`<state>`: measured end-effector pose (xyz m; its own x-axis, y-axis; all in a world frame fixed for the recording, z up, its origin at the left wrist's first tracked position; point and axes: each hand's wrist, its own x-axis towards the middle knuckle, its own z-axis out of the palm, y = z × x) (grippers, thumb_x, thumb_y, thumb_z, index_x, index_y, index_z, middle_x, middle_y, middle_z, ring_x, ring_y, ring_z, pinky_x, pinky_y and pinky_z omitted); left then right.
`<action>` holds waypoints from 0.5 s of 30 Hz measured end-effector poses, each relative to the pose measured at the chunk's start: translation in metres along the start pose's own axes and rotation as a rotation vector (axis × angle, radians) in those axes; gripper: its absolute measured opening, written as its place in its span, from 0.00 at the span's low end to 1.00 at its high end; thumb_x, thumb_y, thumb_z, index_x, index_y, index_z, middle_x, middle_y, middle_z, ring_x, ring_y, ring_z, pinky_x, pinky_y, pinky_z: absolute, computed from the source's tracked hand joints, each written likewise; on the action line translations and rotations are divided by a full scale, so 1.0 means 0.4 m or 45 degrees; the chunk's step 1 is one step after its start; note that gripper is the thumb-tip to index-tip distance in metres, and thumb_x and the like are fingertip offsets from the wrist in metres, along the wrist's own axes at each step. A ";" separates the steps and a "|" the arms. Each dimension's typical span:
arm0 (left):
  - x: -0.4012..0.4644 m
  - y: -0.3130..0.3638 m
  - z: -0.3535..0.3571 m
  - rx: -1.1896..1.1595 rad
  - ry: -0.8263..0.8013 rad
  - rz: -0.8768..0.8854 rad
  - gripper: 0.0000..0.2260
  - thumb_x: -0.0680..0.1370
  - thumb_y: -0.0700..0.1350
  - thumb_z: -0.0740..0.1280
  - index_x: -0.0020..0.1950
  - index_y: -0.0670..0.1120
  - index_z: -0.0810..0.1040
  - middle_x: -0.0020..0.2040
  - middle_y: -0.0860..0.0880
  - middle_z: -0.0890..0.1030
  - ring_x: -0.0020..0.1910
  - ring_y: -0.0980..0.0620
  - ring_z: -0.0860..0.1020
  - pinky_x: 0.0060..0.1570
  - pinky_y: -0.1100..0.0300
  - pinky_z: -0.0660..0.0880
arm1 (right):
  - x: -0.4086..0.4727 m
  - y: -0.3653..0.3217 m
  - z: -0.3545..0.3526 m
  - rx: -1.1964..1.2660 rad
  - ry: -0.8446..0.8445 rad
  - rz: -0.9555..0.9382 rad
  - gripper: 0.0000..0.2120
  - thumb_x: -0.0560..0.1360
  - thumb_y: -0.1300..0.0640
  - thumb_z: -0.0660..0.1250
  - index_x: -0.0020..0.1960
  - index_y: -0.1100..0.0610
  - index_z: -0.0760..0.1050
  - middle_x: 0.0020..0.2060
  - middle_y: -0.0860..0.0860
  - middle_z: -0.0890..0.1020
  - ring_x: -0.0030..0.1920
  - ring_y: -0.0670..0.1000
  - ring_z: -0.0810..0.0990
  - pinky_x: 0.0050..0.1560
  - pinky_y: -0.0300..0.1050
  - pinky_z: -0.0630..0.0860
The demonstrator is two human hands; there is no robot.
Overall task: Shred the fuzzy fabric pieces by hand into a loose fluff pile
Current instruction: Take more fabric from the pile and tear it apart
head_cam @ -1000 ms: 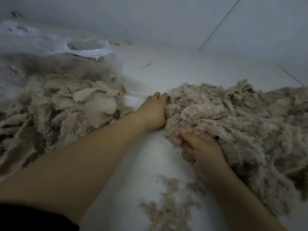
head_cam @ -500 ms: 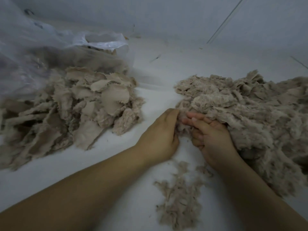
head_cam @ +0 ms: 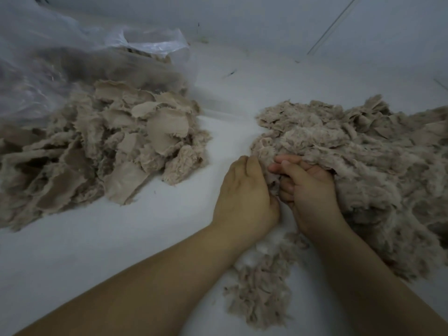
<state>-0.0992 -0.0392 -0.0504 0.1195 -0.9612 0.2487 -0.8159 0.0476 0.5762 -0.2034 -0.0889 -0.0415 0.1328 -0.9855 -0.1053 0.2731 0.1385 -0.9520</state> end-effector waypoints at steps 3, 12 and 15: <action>0.000 -0.005 0.003 -0.055 0.032 0.025 0.24 0.71 0.40 0.65 0.66 0.40 0.66 0.60 0.44 0.71 0.60 0.45 0.69 0.61 0.57 0.66 | -0.010 0.003 0.008 -0.055 0.056 -0.054 0.09 0.81 0.65 0.60 0.47 0.59 0.78 0.33 0.51 0.82 0.21 0.41 0.66 0.21 0.33 0.64; 0.037 -0.019 0.007 -0.095 0.038 0.017 0.19 0.72 0.41 0.65 0.62 0.42 0.67 0.59 0.44 0.72 0.57 0.47 0.71 0.52 0.61 0.65 | -0.010 0.000 0.019 -0.127 0.101 -0.058 0.08 0.81 0.65 0.61 0.48 0.59 0.78 0.32 0.49 0.81 0.21 0.41 0.64 0.21 0.34 0.63; 0.039 -0.020 0.008 -0.103 0.033 0.038 0.22 0.72 0.40 0.65 0.65 0.42 0.67 0.61 0.44 0.73 0.58 0.46 0.71 0.55 0.59 0.66 | -0.008 -0.004 0.016 -0.124 0.105 -0.032 0.09 0.81 0.64 0.60 0.48 0.59 0.78 0.31 0.49 0.82 0.22 0.42 0.63 0.21 0.34 0.62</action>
<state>-0.0929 -0.0556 -0.0536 0.1115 -0.9518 0.2858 -0.7713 0.0985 0.6288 -0.1980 -0.0853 -0.0379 0.0474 -0.9938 -0.1003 0.1810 0.1073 -0.9776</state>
